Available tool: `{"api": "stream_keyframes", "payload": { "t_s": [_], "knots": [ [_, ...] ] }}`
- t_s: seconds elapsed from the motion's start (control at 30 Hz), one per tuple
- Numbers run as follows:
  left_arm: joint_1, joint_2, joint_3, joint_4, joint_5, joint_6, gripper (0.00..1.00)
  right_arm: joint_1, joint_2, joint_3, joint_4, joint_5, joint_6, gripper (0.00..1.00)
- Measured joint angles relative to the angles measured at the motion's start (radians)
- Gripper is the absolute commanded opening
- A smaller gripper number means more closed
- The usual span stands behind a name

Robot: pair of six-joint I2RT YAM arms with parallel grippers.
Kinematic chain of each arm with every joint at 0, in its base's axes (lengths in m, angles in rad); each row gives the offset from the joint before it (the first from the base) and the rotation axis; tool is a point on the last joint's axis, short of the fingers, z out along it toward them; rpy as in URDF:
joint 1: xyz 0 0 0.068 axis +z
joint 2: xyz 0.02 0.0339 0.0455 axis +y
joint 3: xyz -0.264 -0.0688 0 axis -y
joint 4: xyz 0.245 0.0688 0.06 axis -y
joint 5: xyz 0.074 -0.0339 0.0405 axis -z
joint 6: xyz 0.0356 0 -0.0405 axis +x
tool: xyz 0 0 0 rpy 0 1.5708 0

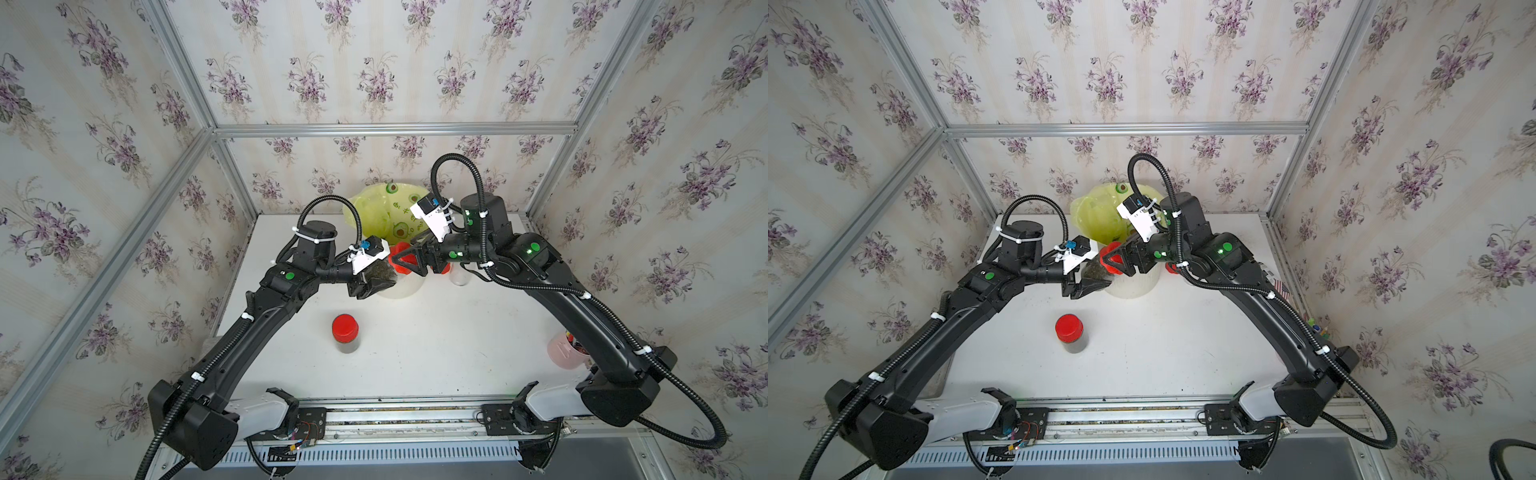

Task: Empty moldy tea leaves from jars
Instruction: Unscrew the lid from the jar.

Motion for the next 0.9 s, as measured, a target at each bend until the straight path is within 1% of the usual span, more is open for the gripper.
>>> {"api": "stream_keyframes", "payload": {
  "t_s": [0.07,0.27,0.4,0.43,0.53,0.57,0.63,0.7,0.73,0.77,0.8,0.87,0.9],
  "knots": [
    [0.0,0.0,0.0,0.0,-0.001,0.0,0.72,0.001,0.0,0.0,-0.001,-0.006,0.0,0.75],
    [0.0,-0.001,0.0,-0.001,-0.005,0.003,0.72,0.001,0.001,-0.002,-0.003,-0.022,-0.001,0.54],
    [0.0,-0.001,0.0,-0.006,-0.013,0.01,0.72,0.0,0.002,-0.005,-0.005,-0.026,-0.008,0.42],
    [0.0,-0.001,0.0,-0.007,-0.014,0.01,0.72,-0.001,0.003,-0.005,-0.005,-0.029,-0.011,0.41],
    [0.001,-0.001,-0.003,-0.034,-0.021,0.035,0.72,-0.002,0.005,0.002,0.018,-0.093,-0.048,0.38],
    [0.0,-0.002,-0.006,-0.034,-0.008,0.019,0.72,0.0,0.005,0.006,0.024,-0.077,-0.061,0.37],
    [0.0,-0.005,-0.006,-0.039,-0.007,0.024,0.72,0.0,0.005,0.006,0.024,-0.098,-0.101,0.35],
    [-0.001,-0.005,-0.007,-0.04,-0.007,0.024,0.72,-0.004,0.008,0.01,0.023,-0.102,-0.137,0.35],
    [-0.003,-0.005,-0.007,-0.042,-0.006,0.019,0.72,-0.007,0.015,0.023,0.013,-0.109,-0.153,0.37],
    [-0.003,-0.005,-0.007,-0.04,-0.005,0.017,0.72,-0.011,0.03,0.044,0.0,-0.113,-0.167,0.41],
    [-0.003,-0.006,-0.007,-0.038,-0.006,0.017,0.72,-0.013,0.043,0.063,-0.009,-0.116,-0.181,0.46],
    [-0.002,-0.01,-0.01,-0.04,-0.011,0.018,0.72,-0.018,0.06,0.08,-0.02,-0.115,-0.198,0.61],
    [-0.002,-0.014,-0.012,-0.046,-0.011,0.019,0.72,-0.018,0.06,0.079,-0.024,-0.112,-0.205,0.66]
  ]
}}
